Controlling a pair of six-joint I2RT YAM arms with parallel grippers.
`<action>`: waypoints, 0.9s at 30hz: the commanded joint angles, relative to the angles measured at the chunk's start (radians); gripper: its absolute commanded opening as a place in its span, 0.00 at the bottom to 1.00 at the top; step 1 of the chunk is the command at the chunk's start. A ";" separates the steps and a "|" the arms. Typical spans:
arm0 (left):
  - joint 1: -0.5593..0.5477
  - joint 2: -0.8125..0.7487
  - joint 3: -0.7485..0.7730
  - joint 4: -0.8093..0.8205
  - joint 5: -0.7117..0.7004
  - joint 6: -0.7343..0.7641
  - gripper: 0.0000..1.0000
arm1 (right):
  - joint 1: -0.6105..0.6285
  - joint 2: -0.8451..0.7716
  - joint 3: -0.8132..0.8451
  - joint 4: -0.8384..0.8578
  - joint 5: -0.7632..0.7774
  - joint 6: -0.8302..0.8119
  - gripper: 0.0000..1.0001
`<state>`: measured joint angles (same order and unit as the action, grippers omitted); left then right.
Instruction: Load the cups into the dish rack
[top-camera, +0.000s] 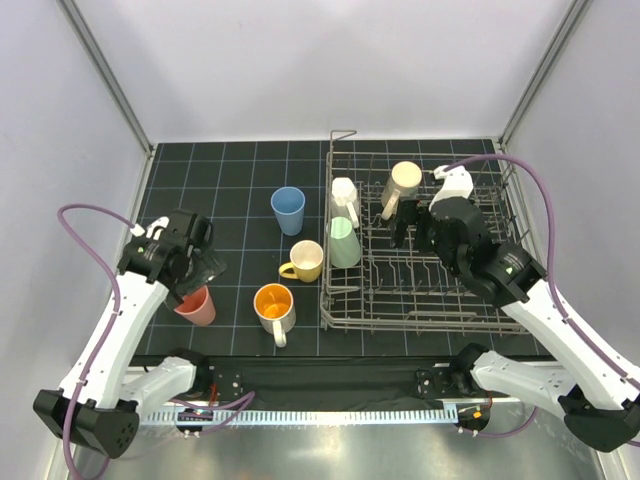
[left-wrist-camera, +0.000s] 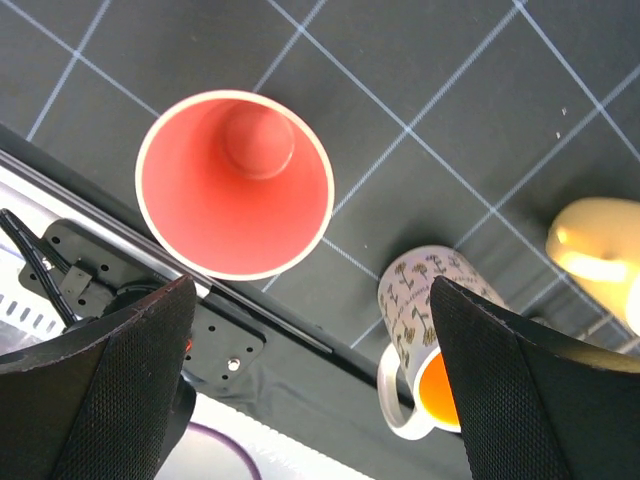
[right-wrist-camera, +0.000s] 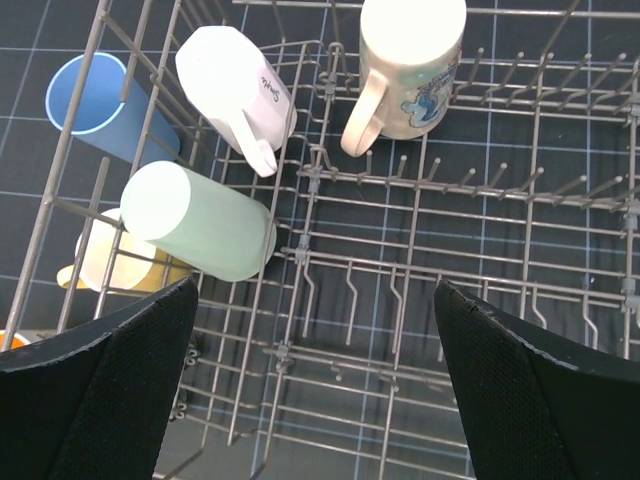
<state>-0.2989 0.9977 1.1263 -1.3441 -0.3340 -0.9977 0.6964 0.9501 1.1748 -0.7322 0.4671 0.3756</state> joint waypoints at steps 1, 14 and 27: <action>0.001 0.004 -0.005 -0.017 -0.068 -0.055 0.96 | -0.003 -0.030 0.008 -0.015 -0.031 0.040 1.00; 0.003 0.076 -0.022 0.003 -0.063 -0.136 0.98 | -0.005 0.111 0.195 -0.209 -0.168 0.146 1.00; 0.003 0.216 -0.051 -0.009 -0.082 -0.188 0.86 | -0.043 0.009 0.164 -0.332 -0.129 0.123 1.00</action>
<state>-0.2989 1.2034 1.0878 -1.3407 -0.3775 -1.1496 0.6582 0.9936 1.3468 -1.0367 0.3614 0.5175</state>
